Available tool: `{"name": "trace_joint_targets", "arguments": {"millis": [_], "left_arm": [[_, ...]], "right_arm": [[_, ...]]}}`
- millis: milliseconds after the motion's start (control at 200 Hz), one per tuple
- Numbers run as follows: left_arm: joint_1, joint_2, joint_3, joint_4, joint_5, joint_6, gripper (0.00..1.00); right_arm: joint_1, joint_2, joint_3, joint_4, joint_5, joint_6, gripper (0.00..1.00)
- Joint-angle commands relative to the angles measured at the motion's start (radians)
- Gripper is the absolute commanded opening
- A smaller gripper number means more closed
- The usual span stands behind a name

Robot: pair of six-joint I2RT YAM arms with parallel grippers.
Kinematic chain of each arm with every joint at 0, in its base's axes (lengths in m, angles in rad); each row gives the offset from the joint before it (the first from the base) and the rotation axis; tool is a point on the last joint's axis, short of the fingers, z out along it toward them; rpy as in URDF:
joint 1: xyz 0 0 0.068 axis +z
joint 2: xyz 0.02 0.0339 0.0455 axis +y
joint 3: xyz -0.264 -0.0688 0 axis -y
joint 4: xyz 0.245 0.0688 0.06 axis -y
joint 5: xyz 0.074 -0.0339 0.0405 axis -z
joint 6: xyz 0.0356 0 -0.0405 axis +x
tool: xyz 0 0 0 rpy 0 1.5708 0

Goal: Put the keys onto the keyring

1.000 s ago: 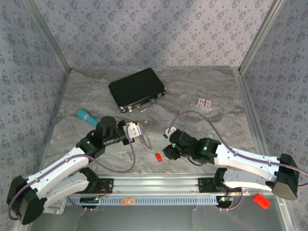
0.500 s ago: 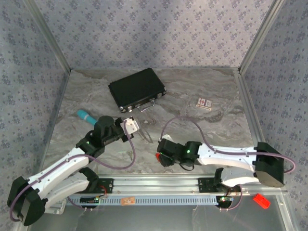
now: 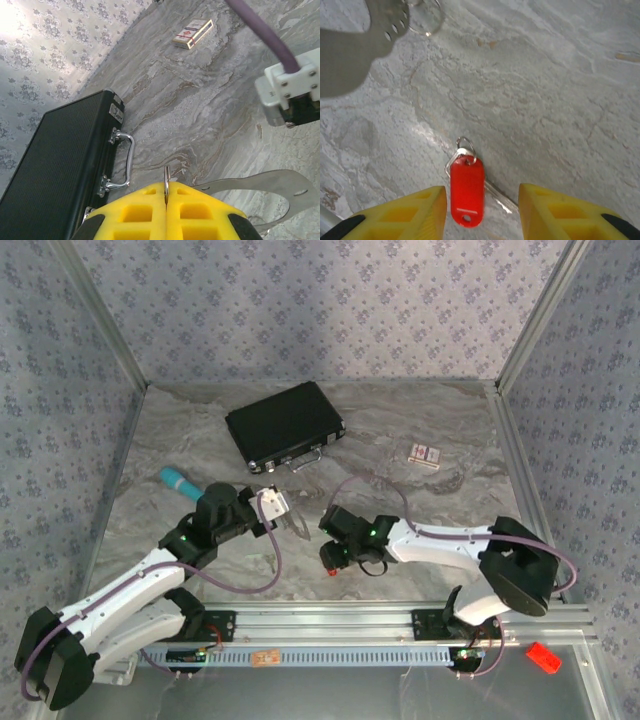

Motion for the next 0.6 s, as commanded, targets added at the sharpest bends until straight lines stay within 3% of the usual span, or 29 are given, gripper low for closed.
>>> {"name": "trace_joint_targets", "arguments": {"millis": [0, 155, 595], "left_arm": [[0.007, -0.009, -0.002, 0.059, 0.004, 0.004, 0.0], [0.006, -0.012, -0.01, 0.072, 0.02, 0.008, 0.0], [0.009, -0.003, -0.009, 0.064, 0.031, 0.016, 0.0]], "right_arm": [[-0.012, 0.025, 0.028, 0.029, -0.069, -0.057, 0.42], [-0.062, 0.061, 0.027, 0.045, -0.117, -0.086, 0.34], [-0.083, 0.137, 0.043, 0.075, -0.169, -0.102, 0.34]]}}
